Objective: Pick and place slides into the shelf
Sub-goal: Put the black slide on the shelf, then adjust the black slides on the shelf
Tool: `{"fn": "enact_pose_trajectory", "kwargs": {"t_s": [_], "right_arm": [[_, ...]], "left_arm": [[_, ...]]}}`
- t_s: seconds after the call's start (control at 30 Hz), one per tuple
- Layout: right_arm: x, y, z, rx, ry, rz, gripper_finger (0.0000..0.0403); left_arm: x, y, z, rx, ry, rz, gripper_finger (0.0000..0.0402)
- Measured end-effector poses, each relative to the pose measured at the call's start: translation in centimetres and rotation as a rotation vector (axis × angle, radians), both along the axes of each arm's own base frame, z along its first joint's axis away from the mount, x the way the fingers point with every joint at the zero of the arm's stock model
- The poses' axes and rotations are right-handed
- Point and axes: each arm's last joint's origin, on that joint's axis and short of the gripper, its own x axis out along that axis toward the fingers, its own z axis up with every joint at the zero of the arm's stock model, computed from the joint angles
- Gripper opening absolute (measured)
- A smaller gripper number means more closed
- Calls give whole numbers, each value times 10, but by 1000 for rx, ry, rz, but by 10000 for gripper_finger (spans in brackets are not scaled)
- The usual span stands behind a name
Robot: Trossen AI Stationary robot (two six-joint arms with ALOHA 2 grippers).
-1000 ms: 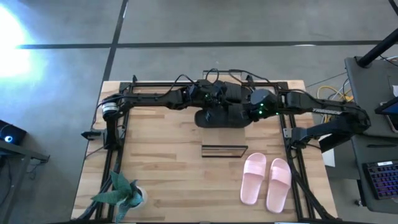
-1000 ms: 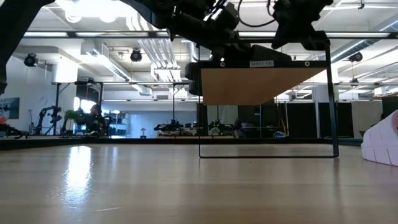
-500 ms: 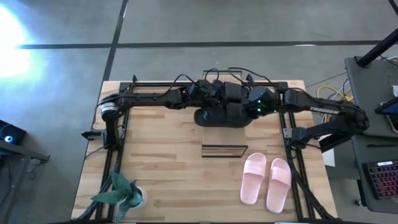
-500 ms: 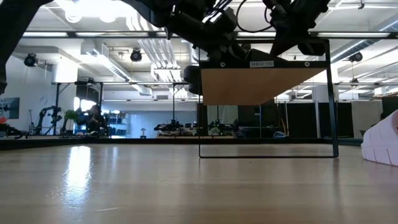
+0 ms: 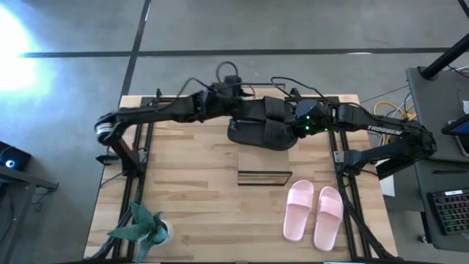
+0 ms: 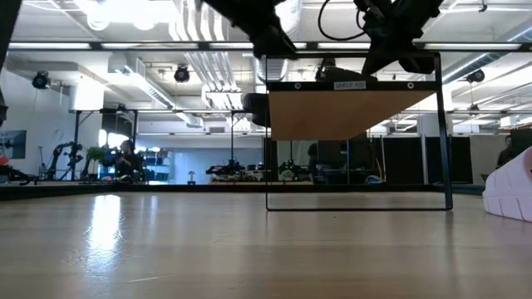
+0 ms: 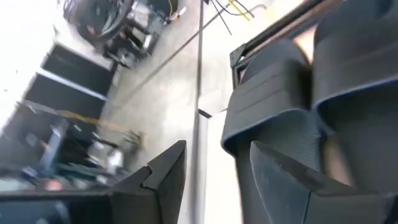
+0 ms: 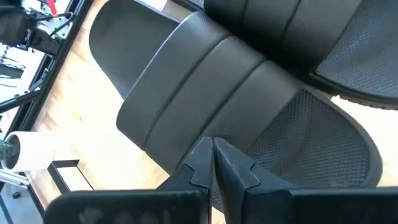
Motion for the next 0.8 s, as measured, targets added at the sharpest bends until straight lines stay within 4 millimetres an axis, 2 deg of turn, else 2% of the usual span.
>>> {"fn": "enact_pose_trajectory", "kwargs": {"t_s": [0.1,0.2,0.3,0.43,0.57,0.7,0.8], "right_arm": [[-5,-2,4,-14,-13,-4,8],[-17,-4,8,-65,-2,-46,8],[-31,-7,15,-133,1,-149,8],[-45,-18,21,-136,-32,-237,8],[-48,-29,20,-119,-28,-283,8],[-44,-39,15,-119,8,-307,8],[-39,-44,10,-115,36,-308,8]], "left_arm": [[-20,-5,16,-118,-58,50,164],[-31,-3,19,-198,-70,119,164],[-38,8,17,-289,-92,196,164],[-49,36,9,-484,-139,293,164],[-56,71,-3,-694,-179,293,160],[-58,100,-11,-707,-209,342,142],[-52,117,-25,-740,-192,343,127]]}}
